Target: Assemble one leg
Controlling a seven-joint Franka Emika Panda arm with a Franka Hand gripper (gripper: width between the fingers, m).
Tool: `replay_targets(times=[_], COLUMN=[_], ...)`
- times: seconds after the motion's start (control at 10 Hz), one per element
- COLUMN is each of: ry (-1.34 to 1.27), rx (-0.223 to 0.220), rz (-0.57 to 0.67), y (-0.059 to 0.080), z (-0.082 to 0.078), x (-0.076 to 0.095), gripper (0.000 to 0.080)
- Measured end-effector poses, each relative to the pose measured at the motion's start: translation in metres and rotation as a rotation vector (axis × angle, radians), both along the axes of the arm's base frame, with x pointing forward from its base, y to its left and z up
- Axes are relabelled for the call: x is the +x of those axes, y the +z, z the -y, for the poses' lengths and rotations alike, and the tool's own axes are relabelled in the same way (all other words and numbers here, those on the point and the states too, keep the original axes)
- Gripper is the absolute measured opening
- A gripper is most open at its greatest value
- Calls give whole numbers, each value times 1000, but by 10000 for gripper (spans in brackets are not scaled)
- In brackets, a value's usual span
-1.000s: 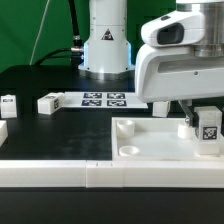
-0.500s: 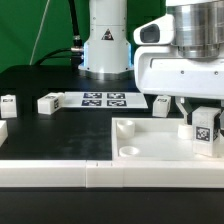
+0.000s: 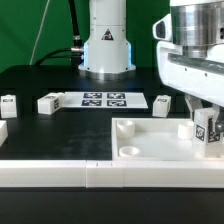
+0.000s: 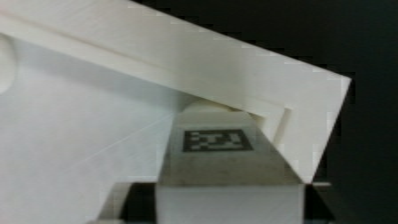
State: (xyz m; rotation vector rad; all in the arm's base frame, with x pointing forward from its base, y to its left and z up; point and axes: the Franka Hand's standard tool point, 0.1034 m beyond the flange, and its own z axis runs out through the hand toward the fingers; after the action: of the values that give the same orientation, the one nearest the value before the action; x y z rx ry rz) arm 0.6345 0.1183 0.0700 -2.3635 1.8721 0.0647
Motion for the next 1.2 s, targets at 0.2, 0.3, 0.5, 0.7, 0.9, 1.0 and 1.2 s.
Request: replay_targets(times=[0.2, 0.3, 0.5, 0.7, 0.9, 1.0, 1.2], ry=[-143, -179, -182, -122, 44, 160, 409], rx=[14, 21, 22, 19, 13, 14, 5], rz=[-16, -21, -22, -14, -11, -8, 12], y=[0, 0, 0, 0, 2, 4, 5], z=[0, 0, 0, 0, -1, -3, -6], x=[0, 0, 0, 1, 0, 1, 1], gripper=[291, 292, 292, 473, 588, 639, 646])
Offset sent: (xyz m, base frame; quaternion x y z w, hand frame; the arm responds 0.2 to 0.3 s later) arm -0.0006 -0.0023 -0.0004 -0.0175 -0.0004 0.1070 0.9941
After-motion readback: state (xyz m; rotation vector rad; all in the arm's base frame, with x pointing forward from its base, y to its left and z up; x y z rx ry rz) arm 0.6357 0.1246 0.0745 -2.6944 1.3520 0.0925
